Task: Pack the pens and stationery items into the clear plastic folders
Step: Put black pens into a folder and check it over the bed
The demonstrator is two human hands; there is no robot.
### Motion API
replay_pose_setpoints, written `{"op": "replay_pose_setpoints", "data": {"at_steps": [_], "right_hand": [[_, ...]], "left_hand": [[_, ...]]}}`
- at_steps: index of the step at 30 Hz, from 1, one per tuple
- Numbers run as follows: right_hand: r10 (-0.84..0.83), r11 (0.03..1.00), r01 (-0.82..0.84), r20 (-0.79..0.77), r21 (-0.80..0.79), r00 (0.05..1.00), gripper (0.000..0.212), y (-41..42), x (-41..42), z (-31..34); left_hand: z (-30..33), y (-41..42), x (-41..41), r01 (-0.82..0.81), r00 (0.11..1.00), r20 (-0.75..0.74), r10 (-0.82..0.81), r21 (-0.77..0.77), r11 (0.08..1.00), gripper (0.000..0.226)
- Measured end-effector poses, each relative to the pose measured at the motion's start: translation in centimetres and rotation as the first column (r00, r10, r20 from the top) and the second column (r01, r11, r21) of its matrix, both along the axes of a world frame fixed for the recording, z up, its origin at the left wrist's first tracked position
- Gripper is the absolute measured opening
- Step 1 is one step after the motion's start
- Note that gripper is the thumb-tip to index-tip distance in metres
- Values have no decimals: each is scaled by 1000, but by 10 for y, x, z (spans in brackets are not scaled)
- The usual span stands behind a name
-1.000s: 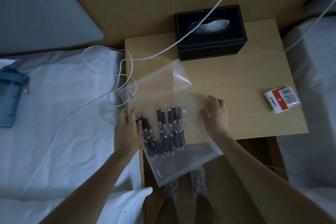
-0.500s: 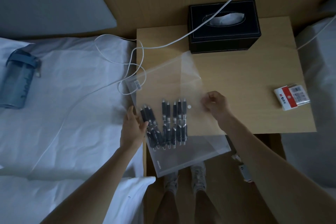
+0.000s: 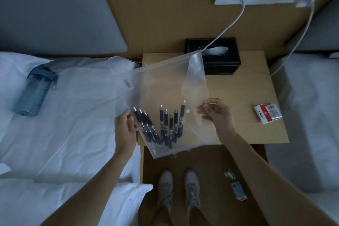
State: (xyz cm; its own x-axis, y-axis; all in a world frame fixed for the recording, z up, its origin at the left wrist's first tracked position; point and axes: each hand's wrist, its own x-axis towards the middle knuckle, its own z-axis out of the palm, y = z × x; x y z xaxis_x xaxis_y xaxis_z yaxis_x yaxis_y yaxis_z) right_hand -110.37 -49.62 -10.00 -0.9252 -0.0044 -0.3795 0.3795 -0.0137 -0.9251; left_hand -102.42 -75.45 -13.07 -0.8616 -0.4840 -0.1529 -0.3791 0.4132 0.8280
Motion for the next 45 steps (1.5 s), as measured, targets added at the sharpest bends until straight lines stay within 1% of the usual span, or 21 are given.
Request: {"op": "replay_pose_setpoints", "data": {"at_steps": [3,7,11,14,18,22,25,27,29,31,34,37,40,42,44,45], "right_hand": [[10,1000,-12,-110,-17,994,13,0,0,63],[8,1000,-1,-283,23,959,12,-2,3,158],[-18,1000,25,-448,9,894,18,-4,5,253],[-27,1000,24,-572,-14,820,16,3,2,320],[-51,999,41,-636,-30,770,9,25,0,380],[-53,998,28,-663,-47,747,10,54,6,414],[-53,997,7,-672,-72,739,8,76,12,433],[-64,995,-4,-684,-97,727,7,89,18,444],[-115,985,-9,-698,-172,707,7,98,25,454],[-159,976,0,-712,-218,684,8,101,31,463],[-106,984,-19,-680,-175,725,13,99,39,466],[-103,977,-55,-683,-206,724,8,103,48,472],[-149,965,-53,-700,-258,698,9,108,61,482],[-134,977,-30,-723,-210,678,7,98,62,487],[-76,992,-20,-697,-128,713,5,85,65,482],[-53,993,-36,-689,-115,723,5,77,63,481]], "left_hand": [[54,4,-9,-88,988,-123,94,51,995,24],[138,4,-18,-83,964,-238,115,141,986,17],[225,6,-26,-104,911,-375,173,197,975,21],[289,15,-31,-90,855,-479,197,237,967,16],[350,39,-33,-72,810,-546,212,265,962,19],[382,68,-21,-91,781,-576,241,277,957,16],[405,91,-6,-78,749,-608,263,313,946,21],[421,104,3,-64,715,-633,297,363,929,25],[437,116,13,-51,668,-670,325,394,918,24],[452,122,21,-70,627,-707,329,369,927,22],[462,122,25,-113,616,-712,337,343,932,17],[469,126,39,-118,585,-739,333,328,937,22],[478,126,48,-120,540,-775,329,317,941,26],[484,123,47,-154,540,-767,346,314,937,24],[477,120,50,-190,601,-719,349,296,936,19],[475,116,52,-188,618,-711,335,280,942,16]]}}
